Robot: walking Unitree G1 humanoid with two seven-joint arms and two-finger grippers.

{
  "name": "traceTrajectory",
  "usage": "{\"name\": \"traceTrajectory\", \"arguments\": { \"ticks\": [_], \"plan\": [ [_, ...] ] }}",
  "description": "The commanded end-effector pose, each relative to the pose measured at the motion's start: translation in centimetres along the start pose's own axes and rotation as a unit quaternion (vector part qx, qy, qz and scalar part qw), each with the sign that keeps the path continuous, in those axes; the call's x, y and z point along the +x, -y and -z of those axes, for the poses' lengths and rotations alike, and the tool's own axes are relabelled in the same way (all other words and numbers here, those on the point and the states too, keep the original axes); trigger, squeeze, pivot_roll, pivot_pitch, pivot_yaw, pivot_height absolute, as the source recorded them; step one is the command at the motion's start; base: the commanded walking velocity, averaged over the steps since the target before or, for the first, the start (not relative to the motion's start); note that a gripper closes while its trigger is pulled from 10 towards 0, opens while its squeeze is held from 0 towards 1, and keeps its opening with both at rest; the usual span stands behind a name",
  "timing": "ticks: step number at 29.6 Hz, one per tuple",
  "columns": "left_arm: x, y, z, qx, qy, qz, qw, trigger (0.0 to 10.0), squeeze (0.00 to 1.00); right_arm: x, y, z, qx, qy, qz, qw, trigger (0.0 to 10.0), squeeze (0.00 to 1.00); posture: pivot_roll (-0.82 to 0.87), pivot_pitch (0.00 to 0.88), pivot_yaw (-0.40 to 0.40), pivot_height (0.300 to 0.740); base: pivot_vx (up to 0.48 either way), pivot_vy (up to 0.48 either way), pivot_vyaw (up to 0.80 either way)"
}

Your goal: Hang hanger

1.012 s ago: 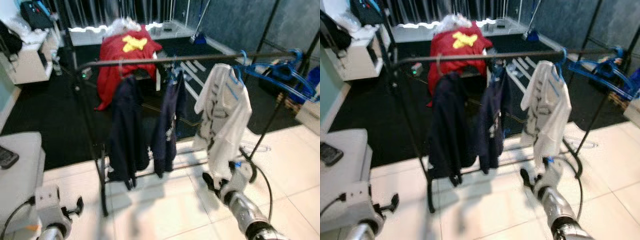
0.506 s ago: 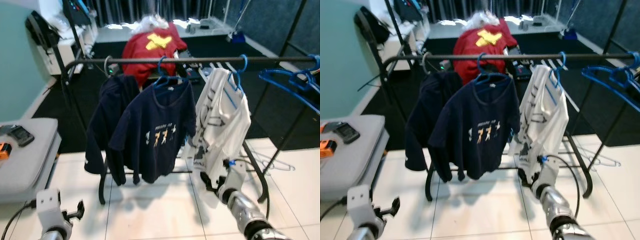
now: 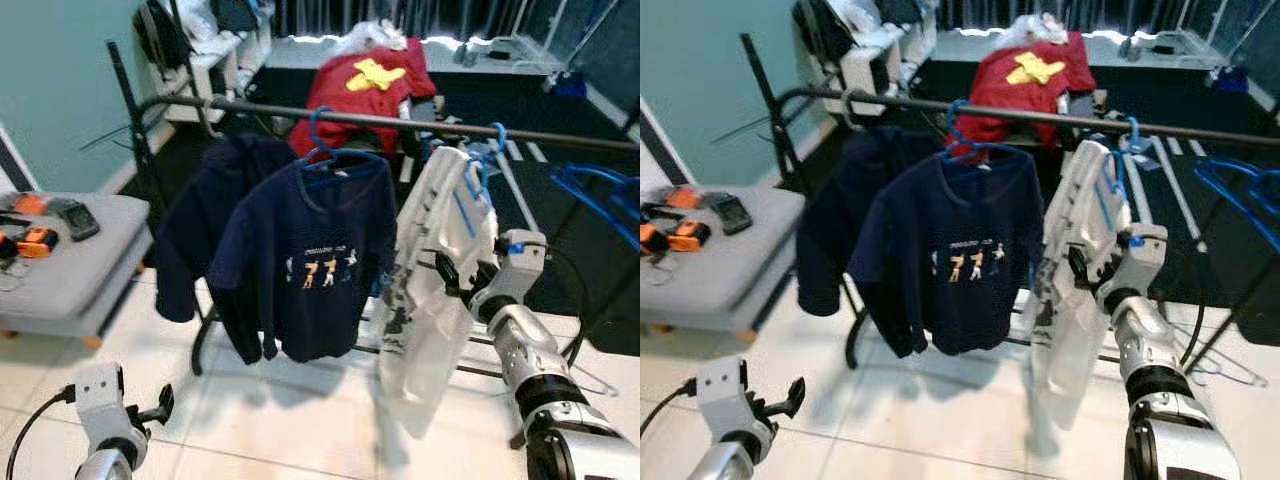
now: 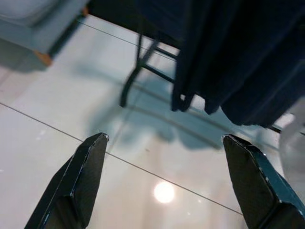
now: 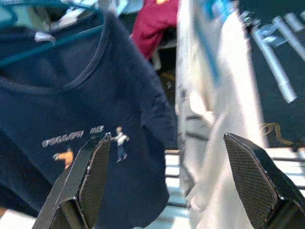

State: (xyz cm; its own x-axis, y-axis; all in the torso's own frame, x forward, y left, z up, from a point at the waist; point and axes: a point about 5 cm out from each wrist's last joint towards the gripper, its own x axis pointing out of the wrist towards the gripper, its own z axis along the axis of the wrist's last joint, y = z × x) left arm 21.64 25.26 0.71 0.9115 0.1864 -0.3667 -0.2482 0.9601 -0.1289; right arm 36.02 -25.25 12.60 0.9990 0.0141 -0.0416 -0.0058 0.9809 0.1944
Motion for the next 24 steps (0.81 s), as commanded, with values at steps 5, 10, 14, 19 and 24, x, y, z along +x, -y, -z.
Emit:
{"name": "traceTrajectory", "arguments": {
  "ticks": [5,10,14,19,24],
  "plan": [
    [-0.2,-0.3,0.0,-0.004,0.003,-0.003,1.000,10.0,0.00,0.5,-1.1,-0.5,0.002,0.007,-0.009,1.000,10.0,0.00,-0.08,0.049,-0.038,0.736,0.000,0.000,0.00],
    [-0.3,-0.2,-0.1,-0.001,0.013,0.007,1.000,10.0,0.00,1.0,-1.2,-2.7,-0.018,0.040,-0.012,0.999,10.0,0.00,-0.08,0.053,-0.037,0.736,0.000,0.000,0.00],
    [-0.4,-0.1,-0.2,-0.001,0.018,0.009,1.000,10.0,0.00,1.2,-0.9,-3.7,-0.035,0.051,-0.007,0.998,10.0,0.00,-0.08,0.053,-0.037,0.736,0.242,0.000,0.00],
    [-0.4,-0.1,-0.2,-0.003,0.021,0.011,1.000,10.0,0.00,1.3,-0.9,-4.8,-0.061,0.064,-0.008,0.996,10.0,0.00,-0.08,0.053,-0.037,0.736,0.341,0.000,0.00],
    [-0.4,0.0,-0.2,-0.003,0.021,0.014,1.000,10.0,0.00,1.3,-0.9,-5.3,-0.071,0.070,-0.003,0.995,10.0,0.00,-0.08,0.053,-0.036,0.736,0.350,0.000,0.00]
  ]
}}
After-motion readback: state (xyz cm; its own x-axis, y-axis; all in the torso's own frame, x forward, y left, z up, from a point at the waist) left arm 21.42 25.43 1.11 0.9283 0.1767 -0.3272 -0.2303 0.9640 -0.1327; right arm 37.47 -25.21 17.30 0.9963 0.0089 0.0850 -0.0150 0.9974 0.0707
